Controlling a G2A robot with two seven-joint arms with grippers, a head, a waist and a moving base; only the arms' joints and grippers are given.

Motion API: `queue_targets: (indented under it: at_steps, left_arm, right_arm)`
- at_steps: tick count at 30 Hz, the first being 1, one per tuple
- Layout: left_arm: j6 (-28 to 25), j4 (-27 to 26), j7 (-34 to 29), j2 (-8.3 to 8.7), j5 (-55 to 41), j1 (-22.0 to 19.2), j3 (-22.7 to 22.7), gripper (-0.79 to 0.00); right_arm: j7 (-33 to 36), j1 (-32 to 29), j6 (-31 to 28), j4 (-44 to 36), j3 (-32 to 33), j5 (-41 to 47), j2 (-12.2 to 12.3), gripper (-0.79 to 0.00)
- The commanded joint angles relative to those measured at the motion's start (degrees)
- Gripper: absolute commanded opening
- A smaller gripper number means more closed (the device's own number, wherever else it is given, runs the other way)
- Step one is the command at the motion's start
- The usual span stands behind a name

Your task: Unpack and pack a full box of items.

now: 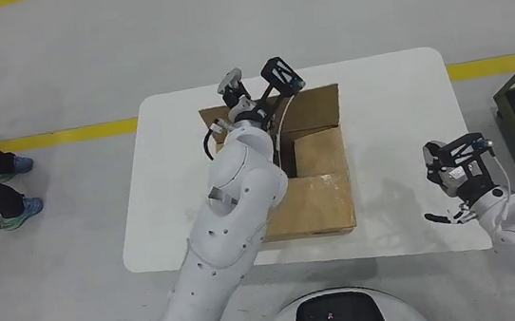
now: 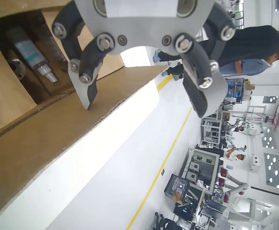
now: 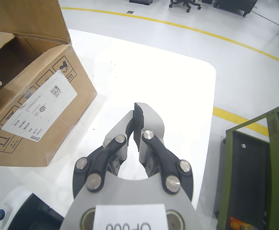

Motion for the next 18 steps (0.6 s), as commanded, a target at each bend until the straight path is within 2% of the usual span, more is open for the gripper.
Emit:
queue_targets:
  at_steps: [1,10,18]
  left_arm:
    - [0.68,2.94,0.08,-0.61,-0.24,-2.00,0.86,0.000]
    - [2.56,15.67,0.08,-3.31,-2.14,-8.33,4.07,0.000]
    - [2.99,23.00,-0.66,-5.82,-4.09,-11.72,7.08,0.000]
  right_arm:
    - [-0.04,-0.15,0.24,0.09,0.23,0.18,-0.02,-0.785]
    - [-0.27,-1.34,0.87,-0.15,1.34,0.71,-0.05,-0.785]
    - [-0.57,-2.13,0.96,-0.12,1.94,1.09,-0.09,-0.785]
